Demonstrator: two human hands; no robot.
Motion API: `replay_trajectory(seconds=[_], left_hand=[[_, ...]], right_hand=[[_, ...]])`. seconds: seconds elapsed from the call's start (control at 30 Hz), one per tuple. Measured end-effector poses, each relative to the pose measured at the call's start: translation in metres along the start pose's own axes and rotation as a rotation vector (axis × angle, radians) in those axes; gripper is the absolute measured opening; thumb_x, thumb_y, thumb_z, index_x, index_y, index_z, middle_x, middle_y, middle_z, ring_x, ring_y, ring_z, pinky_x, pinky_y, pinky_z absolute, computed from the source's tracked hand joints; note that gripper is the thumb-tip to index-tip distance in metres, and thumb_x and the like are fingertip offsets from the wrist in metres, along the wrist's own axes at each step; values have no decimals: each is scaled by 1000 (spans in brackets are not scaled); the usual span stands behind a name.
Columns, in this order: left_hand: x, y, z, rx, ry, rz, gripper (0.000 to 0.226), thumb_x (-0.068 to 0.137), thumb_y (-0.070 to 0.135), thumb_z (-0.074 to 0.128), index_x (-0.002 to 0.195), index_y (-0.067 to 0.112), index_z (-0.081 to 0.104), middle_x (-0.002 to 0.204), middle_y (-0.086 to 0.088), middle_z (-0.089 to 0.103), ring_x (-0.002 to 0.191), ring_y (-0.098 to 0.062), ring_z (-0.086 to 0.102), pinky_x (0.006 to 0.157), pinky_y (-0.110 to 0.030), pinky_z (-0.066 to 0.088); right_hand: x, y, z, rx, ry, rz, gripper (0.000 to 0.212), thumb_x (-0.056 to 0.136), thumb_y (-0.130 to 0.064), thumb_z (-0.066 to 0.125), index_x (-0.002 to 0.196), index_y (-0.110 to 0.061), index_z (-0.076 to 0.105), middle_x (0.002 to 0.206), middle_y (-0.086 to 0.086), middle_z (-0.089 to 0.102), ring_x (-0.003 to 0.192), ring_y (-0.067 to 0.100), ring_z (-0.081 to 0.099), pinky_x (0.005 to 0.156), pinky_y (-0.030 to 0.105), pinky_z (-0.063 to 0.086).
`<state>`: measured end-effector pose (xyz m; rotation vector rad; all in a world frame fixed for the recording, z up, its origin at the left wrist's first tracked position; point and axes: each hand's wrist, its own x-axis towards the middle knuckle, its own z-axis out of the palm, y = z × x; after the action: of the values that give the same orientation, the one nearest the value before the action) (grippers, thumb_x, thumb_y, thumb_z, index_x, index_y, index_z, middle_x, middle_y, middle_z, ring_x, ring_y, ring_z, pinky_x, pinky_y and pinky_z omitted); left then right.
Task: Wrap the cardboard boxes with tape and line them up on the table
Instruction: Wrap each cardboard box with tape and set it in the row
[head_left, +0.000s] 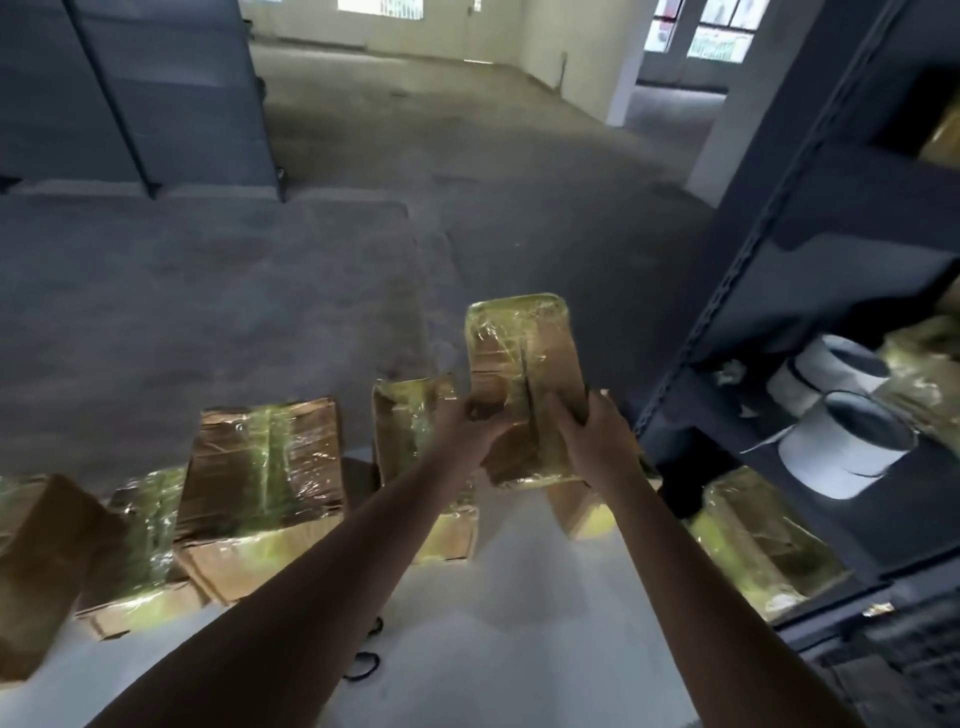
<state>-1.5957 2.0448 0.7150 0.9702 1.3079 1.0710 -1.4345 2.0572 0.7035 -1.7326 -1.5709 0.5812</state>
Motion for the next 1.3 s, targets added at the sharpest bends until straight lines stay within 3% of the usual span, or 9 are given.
replay_trajectory(seconds=[0.17,0.37,0.47,0.6,0.73,0.83,0.93,1.1,1.3], left_hand=[[17,-12,20,117,-48,-136,28,86,8,69,113,12,61,108,-12,68,97,-30,67,84,-41,55],[33,-30,33,303,-23,-255,37,87,8,67,123,11,58,109,-10,64,89,-23,61,53,-24,50],[42,-36,35,373,54,-229,30,87,5,63,117,5,59,102,-12,65,78,-21,61,58,-29,55],[54,-43,36,518,90,-214,24,88,3,51,108,1,65,104,-17,67,97,-31,65,83,-41,56],[60,-43,47,686,-12,-142,20,91,9,45,97,4,64,94,-14,67,80,-24,64,55,-28,46],[63,-50,54,766,-117,-156,20,93,12,45,87,6,62,81,-9,63,65,-16,56,52,-25,41],[66,-58,52,793,-137,-196,25,93,16,44,97,4,65,97,-13,67,82,-24,62,62,-27,45],[63,-59,54,840,-189,-99,28,98,16,41,102,2,66,104,-17,67,82,-24,60,50,-23,34],[52,-43,39,764,-118,-41,30,97,17,46,119,4,61,115,-13,64,108,-29,61,80,-27,44]], right_hand=[[16,28,-3,-46,-74,76,35,92,-50,56,96,-15,54,75,-7,54,70,14,54,55,26,34],[29,55,13,-92,-254,125,40,94,-48,53,110,-11,57,90,2,63,78,13,58,60,27,42],[34,63,27,-92,-256,142,38,95,-44,53,109,-9,57,88,1,62,79,17,60,65,30,47],[42,70,49,-129,-245,157,30,96,-39,54,107,-11,54,80,-5,57,67,8,53,51,20,32],[47,77,65,-157,-238,200,28,98,-37,51,106,-10,52,80,-1,58,67,9,55,50,20,36],[45,80,74,-189,-241,194,32,99,-37,49,103,-6,55,81,7,63,72,21,62,59,32,49],[41,82,84,-354,-287,188,39,101,-38,45,115,-2,52,102,17,66,91,32,64,68,35,47],[38,77,83,-675,-258,56,51,100,-28,44,142,-2,31,130,17,49,112,26,56,80,32,51],[35,59,77,-548,-232,-72,48,99,-29,46,143,-13,35,134,9,49,117,25,52,90,33,50]])
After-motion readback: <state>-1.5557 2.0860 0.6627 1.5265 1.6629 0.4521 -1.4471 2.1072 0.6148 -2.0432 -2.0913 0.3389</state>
